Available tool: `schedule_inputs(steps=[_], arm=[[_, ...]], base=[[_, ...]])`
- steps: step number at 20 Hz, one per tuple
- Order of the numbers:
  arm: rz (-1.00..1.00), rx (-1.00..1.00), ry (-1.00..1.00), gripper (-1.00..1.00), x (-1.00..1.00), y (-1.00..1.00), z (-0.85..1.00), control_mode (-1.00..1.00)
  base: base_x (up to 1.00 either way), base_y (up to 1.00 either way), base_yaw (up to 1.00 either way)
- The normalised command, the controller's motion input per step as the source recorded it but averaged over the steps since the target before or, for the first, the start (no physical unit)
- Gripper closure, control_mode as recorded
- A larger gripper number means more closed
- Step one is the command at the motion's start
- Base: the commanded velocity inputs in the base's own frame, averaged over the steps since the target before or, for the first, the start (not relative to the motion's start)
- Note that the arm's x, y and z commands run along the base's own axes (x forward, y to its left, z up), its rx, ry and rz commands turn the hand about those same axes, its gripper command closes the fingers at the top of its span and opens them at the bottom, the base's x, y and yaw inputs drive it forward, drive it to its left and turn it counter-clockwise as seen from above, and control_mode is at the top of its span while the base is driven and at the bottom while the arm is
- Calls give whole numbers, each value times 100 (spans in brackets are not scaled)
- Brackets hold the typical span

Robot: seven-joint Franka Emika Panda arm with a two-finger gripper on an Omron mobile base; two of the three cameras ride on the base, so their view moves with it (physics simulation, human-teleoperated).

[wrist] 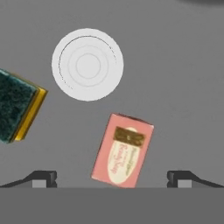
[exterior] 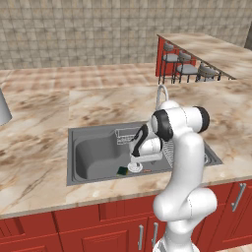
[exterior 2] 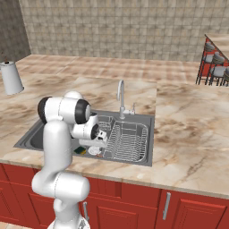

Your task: Pick up the bar soap and sponge from the sink, and place them back in the cabinet, and close the cabinet door.

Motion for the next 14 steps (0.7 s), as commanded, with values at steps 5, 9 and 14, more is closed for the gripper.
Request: schedule_inputs(steps=[5, 9, 14], arm=[[0, 0, 0, -100, 0, 0, -13, -100], [0, 0, 0, -100, 0, -1, -12, -100], [0, 0, 0, -100, 0, -10, -11, -100]], base=[[0, 0, 0], [0, 0, 0], [0, 0, 0]])
